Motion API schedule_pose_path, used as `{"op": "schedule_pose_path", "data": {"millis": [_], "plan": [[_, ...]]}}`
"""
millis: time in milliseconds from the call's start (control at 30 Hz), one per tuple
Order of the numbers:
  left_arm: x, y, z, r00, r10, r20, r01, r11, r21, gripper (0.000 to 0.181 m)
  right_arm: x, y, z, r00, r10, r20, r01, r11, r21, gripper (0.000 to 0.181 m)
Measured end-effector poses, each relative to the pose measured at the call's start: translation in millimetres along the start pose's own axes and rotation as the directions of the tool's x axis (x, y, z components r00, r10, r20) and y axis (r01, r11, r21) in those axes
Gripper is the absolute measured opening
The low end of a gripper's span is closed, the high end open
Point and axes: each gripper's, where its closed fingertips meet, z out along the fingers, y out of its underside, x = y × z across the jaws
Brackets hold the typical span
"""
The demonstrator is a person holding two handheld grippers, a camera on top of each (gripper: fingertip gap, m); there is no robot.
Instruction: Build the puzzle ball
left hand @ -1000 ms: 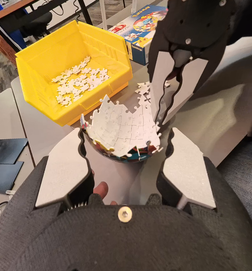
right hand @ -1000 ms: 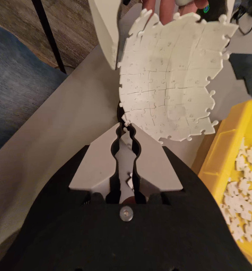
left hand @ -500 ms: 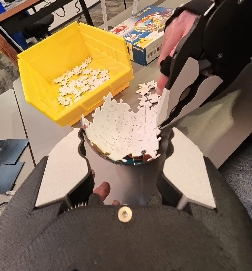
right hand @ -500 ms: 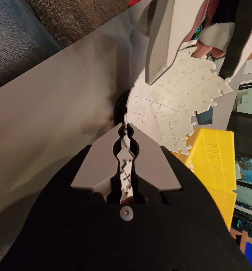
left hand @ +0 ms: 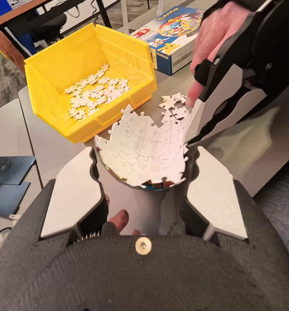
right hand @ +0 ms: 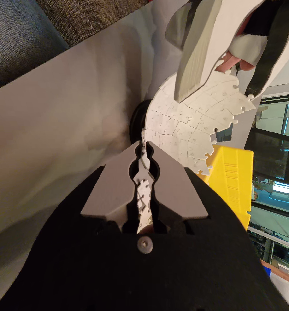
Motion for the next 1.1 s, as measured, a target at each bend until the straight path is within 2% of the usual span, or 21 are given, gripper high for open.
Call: {"op": "schedule_pose_path", "data": {"millis": [167,233,300,333,400,467,567,667,767,833,900,1000,1100], "plan": [[-16.9,-11.5,-7.9,0.994,-0.103,0.043,0.102,0.994,0.028,0.105,0.5,1.3,1.2,1.000,0.004,-0.013,-0.004,1.000,-0.002,0.002],[-35.8,-17.7,-11.9,0.979,-0.154,0.131,0.152,0.988,0.025,0.095,0.9,1.8,1.8,1.000,0.009,-0.016,-0.009,1.000,-0.002,0.002],[-45.1,-20.8,-11.6,0.966,-0.196,0.168,0.203,0.979,-0.024,0.086,1.2,2.1,2.3,1.000,0.008,-0.018,-0.008,1.000,-0.004,0.002],[-50.9,-19.4,-10.5,0.957,-0.204,0.206,0.222,0.972,-0.071,0.077,1.0,1.8,2.5,1.000,0.006,-0.018,-0.006,1.000,-0.003,0.002],[-54.2,-20.3,-5.5,0.956,-0.194,0.219,0.230,0.961,-0.153,0.077,0.8,0.0,2.9,1.000,-0.001,-0.016,0.001,1.000,-0.002,0.002],[-60.4,-19.2,-0.1,0.959,-0.172,0.225,0.227,0.941,-0.249,0.068,0.9,-1.9,3.6,1.000,-0.009,-0.017,0.009,1.000,-0.002,0.001],[-69.2,-14.4,9.0,0.981,-0.072,0.182,0.142,0.899,-0.414,0.055,1.0,-4.2,3.9,1.000,-0.017,-0.017,0.017,1.000,0.000,0.001],[-68.7,-5.5,19.4,0.997,0.002,0.081,0.044,0.824,-0.565,0.050,1.4,-5.3,4.1,1.000,-0.027,-0.017,0.027,1.000,0.000,0.001],[-58.7,11.2,23.7,0.999,0.032,-0.038,-0.050,0.716,-0.697,0.043,1.7,-6.8,4.3,0.999,-0.029,-0.018,0.029,1.000,0.005,0.001],[-55.7,19.3,24.2,0.991,0.088,-0.100,-0.133,0.653,-0.746,0.037,2.1,-7.3,4.4,0.999,-0.029,-0.019,0.029,1.000,0.005,0.001],[-56.9,17.0,29.5,0.984,0.134,-0.121,-0.179,0.641,-0.747,0.034,2.2,-7.9,4.3,0.999,-0.035,-0.021,0.035,0.999,0.008,0.001],[-57.3,18.4,32.5,0.967,0.177,-0.183,-0.253,0.583,-0.772,0.034,3.1,-9.1,3.9,0.999,-0.036,-0.021,0.037,0.999,0.014,0.001],[-51.7,22.8,33.1,0.944,0.172,-0.281,-0.330,0.514,-0.792,0.030,2.9,-10.3,3.7,0.999,-0.047,-0.021,0.047,0.999,0.017,0.001]]}}
